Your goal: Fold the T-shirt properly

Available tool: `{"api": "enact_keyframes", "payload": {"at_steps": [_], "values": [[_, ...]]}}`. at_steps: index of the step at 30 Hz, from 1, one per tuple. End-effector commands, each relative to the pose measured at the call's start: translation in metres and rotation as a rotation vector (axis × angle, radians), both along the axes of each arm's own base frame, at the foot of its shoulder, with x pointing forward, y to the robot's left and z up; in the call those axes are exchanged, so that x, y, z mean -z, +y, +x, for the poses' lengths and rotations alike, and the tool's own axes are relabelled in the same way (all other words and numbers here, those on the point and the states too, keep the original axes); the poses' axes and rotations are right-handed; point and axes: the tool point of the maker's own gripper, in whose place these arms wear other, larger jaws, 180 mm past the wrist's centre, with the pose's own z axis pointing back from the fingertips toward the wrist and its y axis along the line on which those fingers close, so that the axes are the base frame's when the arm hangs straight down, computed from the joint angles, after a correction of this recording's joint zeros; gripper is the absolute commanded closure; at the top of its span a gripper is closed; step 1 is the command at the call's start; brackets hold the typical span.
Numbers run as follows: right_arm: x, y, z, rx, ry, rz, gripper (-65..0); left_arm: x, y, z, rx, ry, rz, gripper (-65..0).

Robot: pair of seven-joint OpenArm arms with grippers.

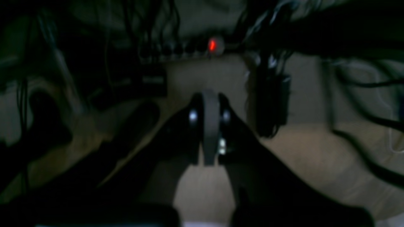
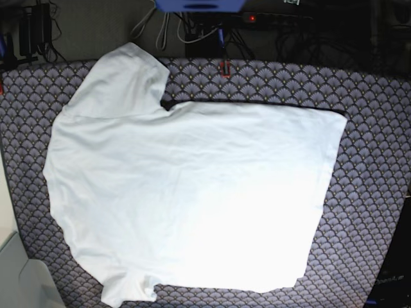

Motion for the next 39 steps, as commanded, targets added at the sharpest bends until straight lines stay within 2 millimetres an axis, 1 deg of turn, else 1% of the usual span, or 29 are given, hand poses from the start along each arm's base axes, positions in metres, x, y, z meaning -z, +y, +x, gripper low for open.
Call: {"api": "enact_keyframes", "payload": {"at_steps": [1, 3, 5, 6, 8, 10, 12, 13, 14, 16, 19, 20, 21, 22, 24, 26, 28, 30, 31, 33, 34, 37, 39], "values": [[-0.017, -0.002, -0.002, -0.01, -0.033, 0.0, 0.0, -0.019, -0.002, 0.01, 0.008, -0.067, -0.009, -0.2], [-0.047, -0.002, 0.014, -0.035, -0.103, 0.001, 0.0, -0.047, 0.003, 0.028, -0.015, -0.148, -0.006, -0.2], [-0.077, -0.001, 0.027, -0.063, -0.167, 0.003, 0.0, -0.077, 0.011, 0.043, -0.054, -0.223, -0.003, -0.2], [-0.093, 0.001, 0.037, -0.076, -0.206, 0.006, 0.0, -0.092, 0.014, 0.053, -0.07, -0.263, -0.005, -0.2], [-0.12, -0.002, 0.055, -0.091, -0.273, -0.007, 0.0, -0.121, 0.019, 0.073, -0.088, -0.347, -0.013, -0.2], [-0.144, -0.004, 0.074, -0.096, -0.336, -0.018, 0.0, -0.147, 0.022, 0.087, -0.108, -0.411, -0.023, -0.2], [-0.162, -0.006, 0.092, -0.101, -0.386, -0.032, -0.1, -0.169, 0.026, 0.1, -0.114, -0.462, -0.02, -0.4], [-0.165, -0.008, 0.096, -0.1, -0.393, -0.04, -1.0, -0.177, 0.027, 0.104, -0.114, -0.471, -0.017, -0.4], [-0.167, -0.01, 0.105, -0.099, -0.418, -0.047, -2.9, -0.182, 0.028, 0.109, -0.112, -0.475, -0.012, -0.4], [-0.167, -0.012, 0.123, -0.096, -0.459, -0.055, -7.7, -0.184, 0.031, 0.111, -0.114, -0.467, -0.004, -0.5], [-0.163, -0.016, 0.141, -0.087, -0.46, -0.068, -18.1, -0.187, 0.034, 0.125, -0.117, -0.501, 0.002, -0.7], [-0.163, -0.018, 0.148, -0.088, -0.463, -0.073, -20.9, -0.187, 0.034, 0.126, -0.117, -0.504, 0.002, -1.7], [-0.163, -0.019, 0.154, -0.089, -0.47, -0.076, -24.1, -0.187, 0.034, 0.126, -0.117, -0.504, 0.002, -4.2], [-0.163, -0.019, 0.159, -0.097, -0.478, -0.077, -26.0, -0.187, 0.035, 0.126, -0.117, -0.506, 0.003, -7.7], [-0.165, -0.016, 0.169, -0.121, -0.498, -0.063, -28.5, -0.188, 0.034, 0.127, -0.121, -0.509, 0.002, -17.5], [-0.167, -0.007, 0.177, -0.147, -0.518, -0.013, -28.8, -0.189, 0.034, 0.129, -0.124, -0.515, 0.0, -30.6], [-0.17, -0.004, 0.186, -0.151, -0.541, 0.028, -28.8, -0.189, 0.034, 0.13, -0.123, -0.518, 0.001, -41.8], [-0.173, -0.004, 0.193, -0.14, -0.563, 0.056, -28.8, -0.189, 0.034, 0.131, -0.12, -0.521, 0.001, -47.8], [-0.175, -0.004, 0.197, -0.133, -0.575, 0.074, -28.8, -0.19, 0.034, 0.132, -0.118, -0.526, 0.001, -49.3], [-0.177, -0.005, 0.204, -0.119, -0.596, 0.111, -28.8, -0.192, 0.035, 0.137, -0.12, -0.54, 0.003, -49.5], [-0.181, -0.007, 0.211, -0.11, -0.617, 0.126, -28.8, -0.192, 0.038, 0.138, -0.124, -0.541, 0.011, -49.5], [-0.177, -0.02, 0.219, -0.078, -0.587, 0.145, -28.8, -0.195, 0.05, 0.139, -0.143, -0.552, 0.043, -49.6], [-0.178, -0.028, 0.229, -0.065, -0.576, 0.157, -28.8, -0.198, 0.056, 0.144, -0.15, -0.571, 0.059, -49.6]]}}
